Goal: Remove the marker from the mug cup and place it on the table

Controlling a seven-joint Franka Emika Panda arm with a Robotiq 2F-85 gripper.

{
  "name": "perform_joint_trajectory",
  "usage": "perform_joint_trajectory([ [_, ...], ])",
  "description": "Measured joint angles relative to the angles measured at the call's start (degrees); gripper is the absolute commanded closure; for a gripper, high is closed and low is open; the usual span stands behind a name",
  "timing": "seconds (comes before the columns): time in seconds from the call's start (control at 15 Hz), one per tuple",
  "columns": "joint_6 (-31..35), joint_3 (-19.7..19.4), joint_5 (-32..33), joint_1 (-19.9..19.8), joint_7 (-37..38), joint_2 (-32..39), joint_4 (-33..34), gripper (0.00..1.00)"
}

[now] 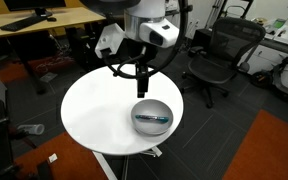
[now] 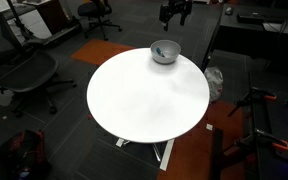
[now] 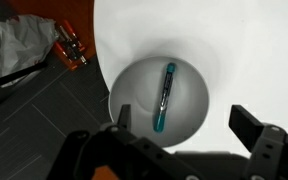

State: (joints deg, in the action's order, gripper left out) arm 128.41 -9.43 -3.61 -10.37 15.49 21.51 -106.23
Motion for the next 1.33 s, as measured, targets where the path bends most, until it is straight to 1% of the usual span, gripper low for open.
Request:
perform_joint_trajectory([
  [0.27,0.72,-0.35,0.18,0.18,1.01,2.01,0.87,0.0],
  [0.6,4.81,-1.22,0.25,0.64,5.58,5.6,2.39,0.0],
  [0.93,7.83,-3.16,0.39,1.98,10.36,8.74,3.66,0.0],
  [1.33,8.71,-4.25,0.62,2.58,10.92,12.09,5.44,0.0],
])
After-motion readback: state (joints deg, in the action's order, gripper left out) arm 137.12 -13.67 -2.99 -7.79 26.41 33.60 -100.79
